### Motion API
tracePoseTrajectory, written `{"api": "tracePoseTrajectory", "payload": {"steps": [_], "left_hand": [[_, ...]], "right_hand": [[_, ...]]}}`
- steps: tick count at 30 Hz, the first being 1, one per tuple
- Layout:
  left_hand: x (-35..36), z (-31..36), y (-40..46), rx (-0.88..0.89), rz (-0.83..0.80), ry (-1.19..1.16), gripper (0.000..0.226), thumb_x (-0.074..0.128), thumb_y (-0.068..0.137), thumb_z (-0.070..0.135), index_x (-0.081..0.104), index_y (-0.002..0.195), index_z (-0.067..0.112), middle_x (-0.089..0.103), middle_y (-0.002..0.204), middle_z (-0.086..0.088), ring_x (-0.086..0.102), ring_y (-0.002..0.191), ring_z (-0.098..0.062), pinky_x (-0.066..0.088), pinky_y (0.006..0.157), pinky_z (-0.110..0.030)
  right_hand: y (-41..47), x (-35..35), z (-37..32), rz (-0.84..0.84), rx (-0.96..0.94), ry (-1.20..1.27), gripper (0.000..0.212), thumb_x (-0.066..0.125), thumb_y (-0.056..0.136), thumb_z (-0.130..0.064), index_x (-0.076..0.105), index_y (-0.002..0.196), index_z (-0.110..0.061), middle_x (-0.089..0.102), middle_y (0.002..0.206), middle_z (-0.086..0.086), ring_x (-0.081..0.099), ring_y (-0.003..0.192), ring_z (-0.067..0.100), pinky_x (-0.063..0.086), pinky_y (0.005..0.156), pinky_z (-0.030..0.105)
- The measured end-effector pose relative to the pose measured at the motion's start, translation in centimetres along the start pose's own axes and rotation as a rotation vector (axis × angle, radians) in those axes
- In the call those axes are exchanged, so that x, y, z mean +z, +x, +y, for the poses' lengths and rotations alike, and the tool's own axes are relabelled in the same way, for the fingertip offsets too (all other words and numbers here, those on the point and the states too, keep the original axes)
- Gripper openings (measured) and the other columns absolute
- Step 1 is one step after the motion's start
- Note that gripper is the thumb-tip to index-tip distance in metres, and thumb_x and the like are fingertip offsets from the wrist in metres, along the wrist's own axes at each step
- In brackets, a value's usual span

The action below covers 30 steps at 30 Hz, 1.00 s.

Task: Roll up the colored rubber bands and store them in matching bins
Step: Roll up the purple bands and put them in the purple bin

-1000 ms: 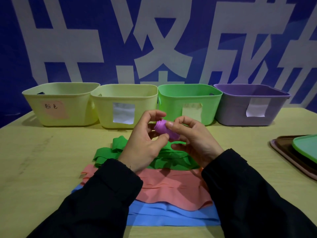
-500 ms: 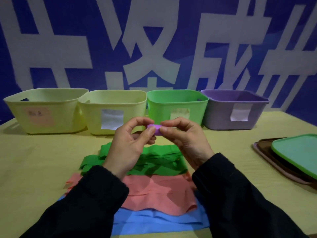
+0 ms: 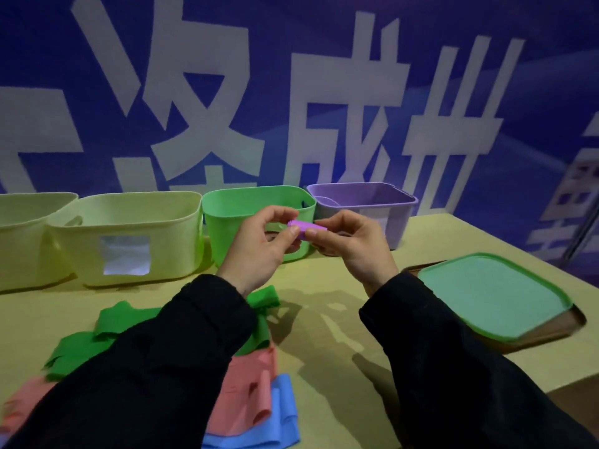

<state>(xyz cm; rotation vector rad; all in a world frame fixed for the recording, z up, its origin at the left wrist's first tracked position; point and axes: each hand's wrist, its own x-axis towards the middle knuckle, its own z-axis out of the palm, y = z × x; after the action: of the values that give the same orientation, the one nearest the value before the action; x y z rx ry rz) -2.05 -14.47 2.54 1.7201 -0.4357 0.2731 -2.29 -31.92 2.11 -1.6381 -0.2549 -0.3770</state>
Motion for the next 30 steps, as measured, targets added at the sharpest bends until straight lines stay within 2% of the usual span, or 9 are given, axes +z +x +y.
{"api": "tracePoseTrajectory", "payload": {"steps": [3, 8, 13, 15, 19, 21, 23, 25, 30], "left_hand": [[2.4, -0.5, 2.4, 0.049, -0.003, 0.146, 0.016, 0.067, 0.096, 0.016, 0.067, 0.110, 0.024, 0.069, 0.113, 0.003, 0.072, 0.094, -0.020, 0.060, 0.088, -0.043], [6.2, -0.8, 6.0, 0.180, 0.100, 0.276, 0.009, 0.068, 0.096, 0.019, 0.070, 0.104, 0.023, 0.067, 0.109, 0.004, 0.063, 0.096, -0.009, 0.053, 0.079, -0.015], [9.2, -1.7, 10.0, 0.217, 0.120, 0.417, 0.009, 0.064, 0.097, 0.012, 0.062, 0.105, 0.015, 0.063, 0.106, 0.000, 0.062, 0.094, -0.019, 0.055, 0.088, -0.042], [10.2, -1.9, 11.4, 0.246, 0.114, 0.529, 0.011, 0.059, 0.099, 0.009, 0.062, 0.108, 0.014, 0.060, 0.111, -0.002, 0.060, 0.099, -0.020, 0.052, 0.093, -0.040], [11.2, -2.2, 13.2, 0.188, 0.041, 0.684, 0.039, 0.054, 0.098, 0.006, 0.054, 0.136, 0.016, 0.048, 0.144, -0.004, 0.046, 0.136, -0.022, 0.037, 0.115, -0.037], [11.2, -2.6, 13.3, 0.178, 0.008, 0.725, 0.043, 0.055, 0.097, 0.006, 0.053, 0.138, 0.016, 0.049, 0.144, -0.004, 0.047, 0.134, -0.024, 0.039, 0.113, -0.041], [11.0, -3.0, 13.3, 0.181, -0.014, 0.742, 0.041, 0.055, 0.096, 0.007, 0.056, 0.135, 0.016, 0.053, 0.140, -0.004, 0.050, 0.131, -0.024, 0.041, 0.111, -0.041], [10.7, -3.3, 13.1, 0.170, -0.004, 0.724, 0.036, 0.056, 0.096, 0.010, 0.058, 0.132, 0.017, 0.054, 0.138, -0.003, 0.052, 0.129, -0.023, 0.042, 0.110, -0.040], [10.1, -2.9, 11.9, 0.151, 0.032, 0.665, 0.028, 0.055, 0.096, 0.011, 0.064, 0.122, 0.016, 0.059, 0.129, -0.007, 0.056, 0.121, -0.026, 0.046, 0.100, -0.039]], "right_hand": [[1.3, -2.6, 0.6, 0.046, 0.008, -0.111, 0.025, 0.085, 0.073, -0.027, 0.075, 0.089, -0.010, 0.076, 0.088, 0.012, 0.070, 0.079, 0.020, 0.061, 0.081, 0.046], [4.3, -5.9, 1.3, 0.024, -0.111, -0.563, 0.029, 0.070, 0.091, -0.040, 0.074, 0.110, -0.018, 0.076, 0.098, -0.007, 0.070, 0.089, 0.008, 0.059, 0.085, 0.041], [8.1, -7.4, 3.0, 0.162, -0.156, -0.656, 0.020, 0.070, 0.092, -0.038, 0.065, 0.106, -0.024, 0.072, 0.102, -0.007, 0.068, 0.093, 0.010, 0.060, 0.086, 0.036], [9.4, -7.4, 3.7, 0.225, -0.164, -0.689, 0.018, 0.067, 0.094, -0.038, 0.059, 0.105, -0.027, 0.072, 0.103, -0.006, 0.068, 0.093, 0.012, 0.060, 0.083, 0.036], [11.6, -7.1, 4.8, 0.270, -0.107, -0.769, 0.014, 0.058, 0.100, -0.037, 0.049, 0.106, -0.027, 0.072, 0.108, -0.001, 0.067, 0.090, 0.019, 0.058, 0.078, 0.037], [12.3, -6.9, 5.2, 0.234, -0.086, -0.839, 0.010, 0.053, 0.103, -0.032, 0.048, 0.104, -0.025, 0.069, 0.108, 0.000, 0.060, 0.088, 0.019, 0.054, 0.080, 0.036], [12.6, -7.0, 5.6, 0.189, -0.110, -0.898, 0.008, 0.052, 0.103, -0.029, 0.055, 0.103, -0.022, 0.065, 0.115, 0.001, 0.056, 0.101, 0.021, 0.050, 0.097, 0.043], [12.6, -7.0, 5.9, 0.125, -0.108, -0.929, 0.016, 0.053, 0.103, -0.029, 0.065, 0.109, -0.020, 0.060, 0.136, 0.001, 0.047, 0.132, 0.025, 0.036, 0.115, 0.049], [11.2, -6.2, 5.4, 0.129, -0.175, -0.887, 0.022, 0.055, 0.102, -0.033, 0.071, 0.113, -0.023, 0.062, 0.137, -0.009, 0.039, 0.142, 0.018, 0.037, 0.112, 0.042]]}}
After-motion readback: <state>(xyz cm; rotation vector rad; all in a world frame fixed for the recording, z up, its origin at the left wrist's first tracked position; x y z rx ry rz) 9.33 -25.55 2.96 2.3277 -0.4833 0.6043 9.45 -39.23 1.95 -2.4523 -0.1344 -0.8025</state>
